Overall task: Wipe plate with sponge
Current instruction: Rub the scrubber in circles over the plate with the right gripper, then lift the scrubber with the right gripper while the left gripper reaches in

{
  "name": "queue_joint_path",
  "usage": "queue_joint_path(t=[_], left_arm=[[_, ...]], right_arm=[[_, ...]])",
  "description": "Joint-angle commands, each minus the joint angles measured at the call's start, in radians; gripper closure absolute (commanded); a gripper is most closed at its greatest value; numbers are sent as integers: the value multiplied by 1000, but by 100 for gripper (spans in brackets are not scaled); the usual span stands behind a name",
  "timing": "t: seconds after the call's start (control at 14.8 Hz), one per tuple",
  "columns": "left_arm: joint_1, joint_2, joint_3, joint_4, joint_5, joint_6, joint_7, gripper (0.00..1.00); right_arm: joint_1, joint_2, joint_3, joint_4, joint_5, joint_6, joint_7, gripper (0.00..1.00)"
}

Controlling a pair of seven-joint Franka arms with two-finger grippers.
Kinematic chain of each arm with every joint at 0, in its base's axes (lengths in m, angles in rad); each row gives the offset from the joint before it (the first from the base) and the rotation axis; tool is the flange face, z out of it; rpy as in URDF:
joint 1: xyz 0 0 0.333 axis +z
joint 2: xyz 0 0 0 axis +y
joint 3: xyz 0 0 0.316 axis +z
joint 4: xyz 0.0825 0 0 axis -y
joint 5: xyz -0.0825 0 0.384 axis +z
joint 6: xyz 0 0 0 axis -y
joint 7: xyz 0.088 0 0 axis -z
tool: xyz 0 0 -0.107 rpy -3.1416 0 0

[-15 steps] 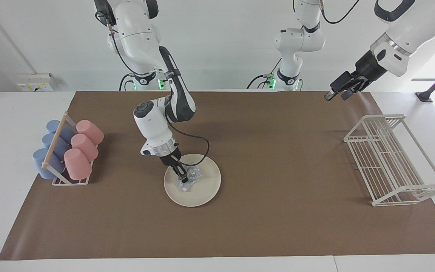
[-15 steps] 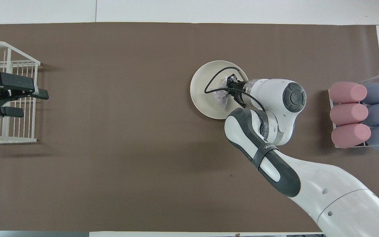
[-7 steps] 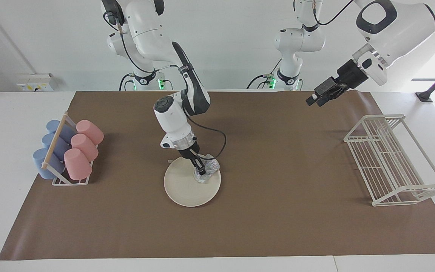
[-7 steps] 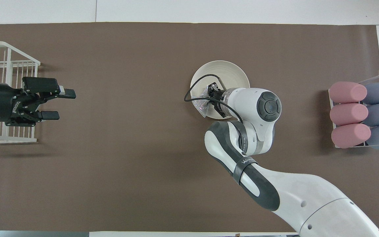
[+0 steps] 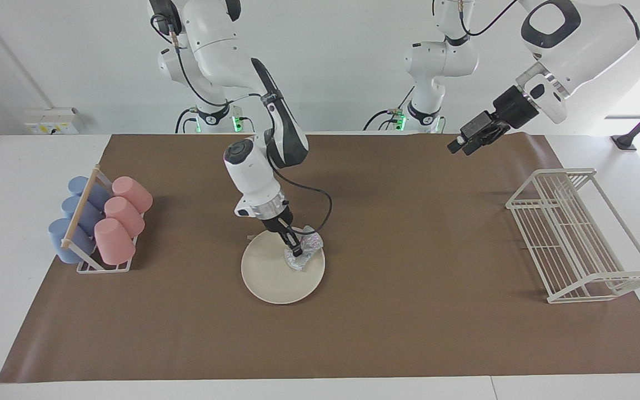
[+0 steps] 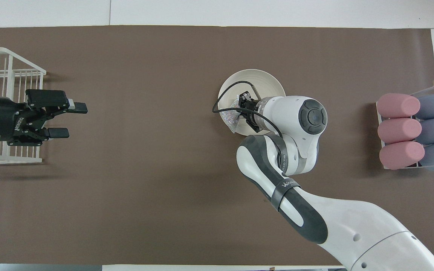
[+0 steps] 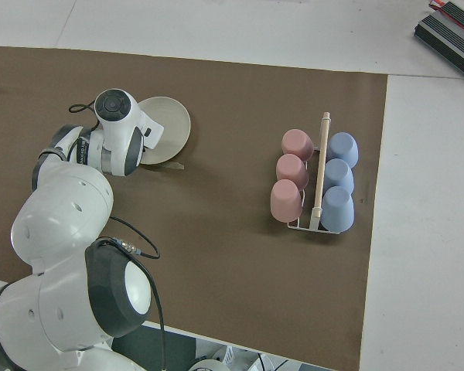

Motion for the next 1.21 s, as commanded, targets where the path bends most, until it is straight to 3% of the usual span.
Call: queue_joint_path(t=[0.0,0.2,0.34,0.67,0.88,1.15], left_arm=[[-11,-25,7,-31,-13,23,-10,0],[-11,-26,6,-35,-26,23,-10,0],[-15,-28,6,-68,-104,40,-6,0],[-156,-28,6,-130,-229,198,13,0],[-251,-45,4,-207,-291,345,95,0],[-369,-71,4,-289,-427,508,157,0]], right_arm=[[-15,-109,-12,-8,6,-127,58,100],[-16,-192,-16,-6,-84,-219,165,100],[-2,-221,-13,9,-202,-251,298,100],[76,-202,-3,266,-445,-565,584,100],[107,-200,-3,333,-457,-673,629,100],[142,-205,0,336,-453,-670,702,100]])
